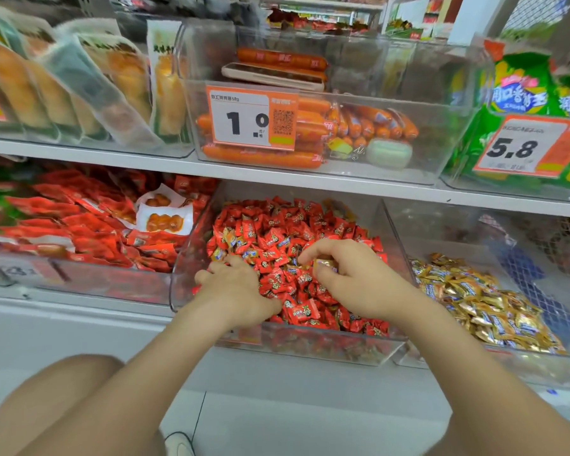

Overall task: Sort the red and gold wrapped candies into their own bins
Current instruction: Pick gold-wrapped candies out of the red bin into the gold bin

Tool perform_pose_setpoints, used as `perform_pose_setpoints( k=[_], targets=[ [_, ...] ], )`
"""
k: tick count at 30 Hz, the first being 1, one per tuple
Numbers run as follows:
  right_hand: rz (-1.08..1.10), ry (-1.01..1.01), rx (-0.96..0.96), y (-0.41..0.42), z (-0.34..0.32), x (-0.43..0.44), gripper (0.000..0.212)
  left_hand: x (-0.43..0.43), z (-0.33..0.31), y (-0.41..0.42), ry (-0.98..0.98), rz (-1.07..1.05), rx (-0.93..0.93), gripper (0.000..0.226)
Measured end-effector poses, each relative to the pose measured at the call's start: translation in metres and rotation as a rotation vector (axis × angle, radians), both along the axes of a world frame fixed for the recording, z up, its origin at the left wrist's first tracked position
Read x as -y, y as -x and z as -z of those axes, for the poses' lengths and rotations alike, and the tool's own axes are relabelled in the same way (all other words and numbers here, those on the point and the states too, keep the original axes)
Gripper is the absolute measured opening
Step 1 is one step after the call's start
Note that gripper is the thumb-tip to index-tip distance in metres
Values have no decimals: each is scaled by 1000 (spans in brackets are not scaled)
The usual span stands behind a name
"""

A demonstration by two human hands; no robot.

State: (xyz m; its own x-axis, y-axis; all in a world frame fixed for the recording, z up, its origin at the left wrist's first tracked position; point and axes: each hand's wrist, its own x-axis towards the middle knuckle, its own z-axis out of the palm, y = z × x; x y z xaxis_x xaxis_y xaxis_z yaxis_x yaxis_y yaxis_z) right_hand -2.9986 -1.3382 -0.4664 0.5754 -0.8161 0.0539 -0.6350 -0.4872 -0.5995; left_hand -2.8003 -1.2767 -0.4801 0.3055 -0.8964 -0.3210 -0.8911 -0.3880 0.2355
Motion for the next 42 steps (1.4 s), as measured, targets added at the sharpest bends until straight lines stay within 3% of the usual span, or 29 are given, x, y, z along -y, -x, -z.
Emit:
perform_pose_setpoints(
  k=[4, 10, 12, 14, 17, 20, 23, 29, 32, 34, 36, 42],
  targets=[
    [62, 67, -6, -3, 2, 4, 32, 15, 12, 6, 94, 101, -213, 87],
    [215, 202, -4, -3, 4, 9, 33, 22, 5, 8, 220, 362, -514, 92],
    [229, 209, 9, -4, 2, 9, 32, 16, -4, 1, 265, 421, -465, 77],
    [186, 224, 32, -7, 2, 6, 29, 9, -9, -10, 368, 419, -364, 48],
    [39, 257, 27, -21, 6, 1, 25, 6, -3, -29, 583, 251, -204, 26],
    [-115, 187, -127, -37, 19, -3, 47, 14, 7, -39, 637, 82, 2, 30],
    [-212, 284, -370, -43, 25, -1, 44, 29, 15, -35, 449, 61, 77, 58],
    [-90, 183, -275, -21, 3, 9, 48, 55, 20, -27, 283, -51, -74, 58],
    [23, 196, -114, -27, 1, 15, 52, 61, 15, -33, 224, -88, -155, 78],
    [70, 260, -20, -37, 4, 24, 36, 60, 11, -37, 174, -81, -243, 87],
    [89, 327, -58, -50, 7, 29, 22, 55, 9, -38, 191, -38, -320, 76],
    [79, 328, -359, -69, 14, 26, 46, 38, 1, -42, 283, 199, -492, 55]
  ],
)
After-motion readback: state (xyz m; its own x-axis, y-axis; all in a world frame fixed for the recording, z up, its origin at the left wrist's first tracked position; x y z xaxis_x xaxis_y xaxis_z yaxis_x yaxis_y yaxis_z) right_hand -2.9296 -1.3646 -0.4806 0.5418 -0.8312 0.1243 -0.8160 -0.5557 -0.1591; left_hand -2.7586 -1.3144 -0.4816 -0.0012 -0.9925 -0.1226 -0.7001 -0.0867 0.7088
